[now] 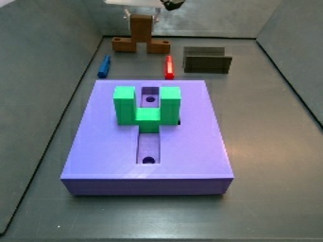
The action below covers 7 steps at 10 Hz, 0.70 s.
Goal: Pick up the brown object. Move up. Move to above the board. Insert the brown object.
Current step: Pick up the brown object.
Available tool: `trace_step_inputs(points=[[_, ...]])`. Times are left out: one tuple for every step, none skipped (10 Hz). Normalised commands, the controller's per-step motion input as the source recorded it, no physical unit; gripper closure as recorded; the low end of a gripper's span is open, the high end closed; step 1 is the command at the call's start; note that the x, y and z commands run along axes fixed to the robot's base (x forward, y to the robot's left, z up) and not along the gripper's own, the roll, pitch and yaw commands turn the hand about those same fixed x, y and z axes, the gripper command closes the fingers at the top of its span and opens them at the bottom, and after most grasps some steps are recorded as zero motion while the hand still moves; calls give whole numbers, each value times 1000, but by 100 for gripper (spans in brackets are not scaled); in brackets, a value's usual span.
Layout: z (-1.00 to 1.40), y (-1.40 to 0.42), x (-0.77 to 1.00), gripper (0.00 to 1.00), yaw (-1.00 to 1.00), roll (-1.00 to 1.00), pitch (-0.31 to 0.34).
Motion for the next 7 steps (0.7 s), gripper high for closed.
trace_step_inputs(points=[[0, 0, 0, 100, 0, 0, 0], [0, 0, 0, 100, 0, 0, 0], [0, 0, 0, 100, 0, 0, 0], [0, 0, 0, 100, 0, 0, 0], [0, 0, 0, 100, 0, 0, 0], [0, 0, 0, 100, 0, 0, 0], [0, 0, 0, 100, 0, 0, 0]])
